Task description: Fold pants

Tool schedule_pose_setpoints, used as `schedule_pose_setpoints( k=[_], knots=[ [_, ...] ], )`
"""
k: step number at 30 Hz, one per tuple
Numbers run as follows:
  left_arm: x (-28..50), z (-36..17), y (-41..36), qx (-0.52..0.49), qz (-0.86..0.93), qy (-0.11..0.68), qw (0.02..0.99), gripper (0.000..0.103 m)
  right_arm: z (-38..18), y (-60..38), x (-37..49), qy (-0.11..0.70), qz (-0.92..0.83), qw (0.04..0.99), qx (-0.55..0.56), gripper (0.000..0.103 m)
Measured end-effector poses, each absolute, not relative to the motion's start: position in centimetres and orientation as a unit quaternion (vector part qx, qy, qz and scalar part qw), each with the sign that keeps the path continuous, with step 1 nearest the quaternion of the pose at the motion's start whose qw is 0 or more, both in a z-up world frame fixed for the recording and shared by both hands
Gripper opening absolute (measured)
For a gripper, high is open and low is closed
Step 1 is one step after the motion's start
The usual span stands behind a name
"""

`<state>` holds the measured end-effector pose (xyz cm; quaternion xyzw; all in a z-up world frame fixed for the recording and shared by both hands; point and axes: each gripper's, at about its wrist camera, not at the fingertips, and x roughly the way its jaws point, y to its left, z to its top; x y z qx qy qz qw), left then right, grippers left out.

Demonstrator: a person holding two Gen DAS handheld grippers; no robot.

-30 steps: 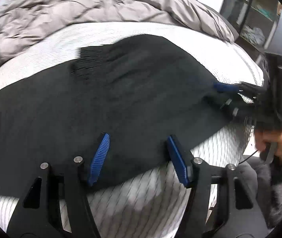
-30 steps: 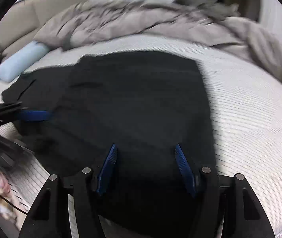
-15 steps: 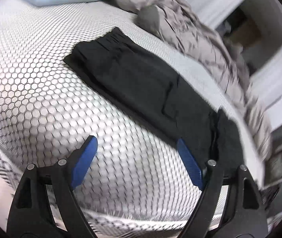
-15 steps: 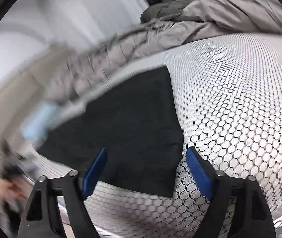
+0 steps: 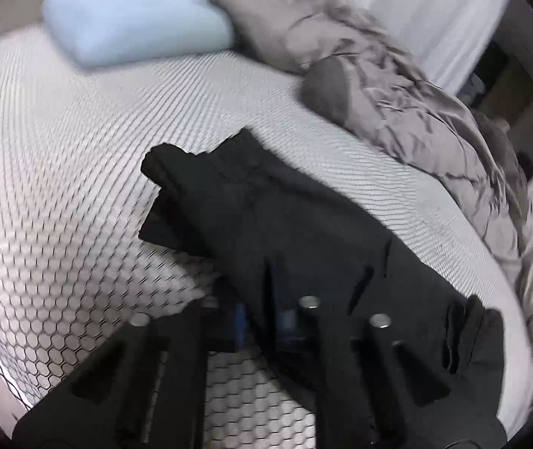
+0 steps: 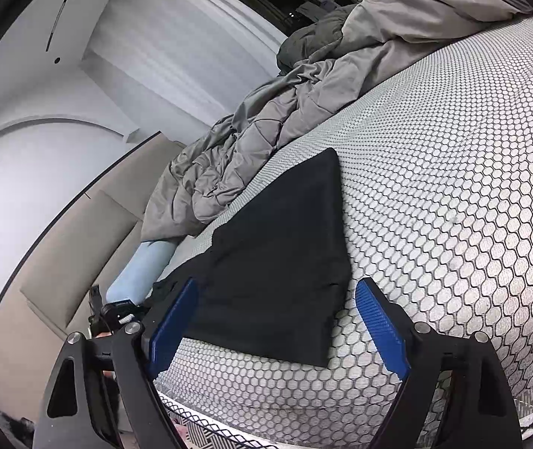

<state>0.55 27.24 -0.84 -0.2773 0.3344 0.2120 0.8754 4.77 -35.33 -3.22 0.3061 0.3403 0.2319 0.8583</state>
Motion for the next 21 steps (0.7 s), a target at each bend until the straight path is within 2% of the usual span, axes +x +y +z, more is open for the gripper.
schedule_pose_setpoints(
  k=[8, 11, 16, 21],
  knots=[
    [1.4, 9.0, 14.8, -0.159, 0.097, 0.262, 0.947, 0.000, -3.3, -36.3, 3.9, 0.338, 0.218, 0.866, 0.296, 0.088],
    [1.8, 12.2, 6.4, -0.104, -0.012, 0.237, 0.966, 0.000, -3.3, -36.2, 4.0, 0.340, 0.211, 0.870, 0.286, 0.088],
    [1.3, 13.2, -4.1, -0.036, -0.140, 0.265, 0.953, 0.000, -3.5, -36.2, 4.1, 0.346, 0.198, 0.875, 0.275, 0.088],
    [1.8, 10.3, -3.9, -0.066, -0.128, 0.317, 0.937, 0.000, -3.6, -36.9, 3.7, 0.349, 0.191, 0.877, 0.268, 0.088]
  ],
)
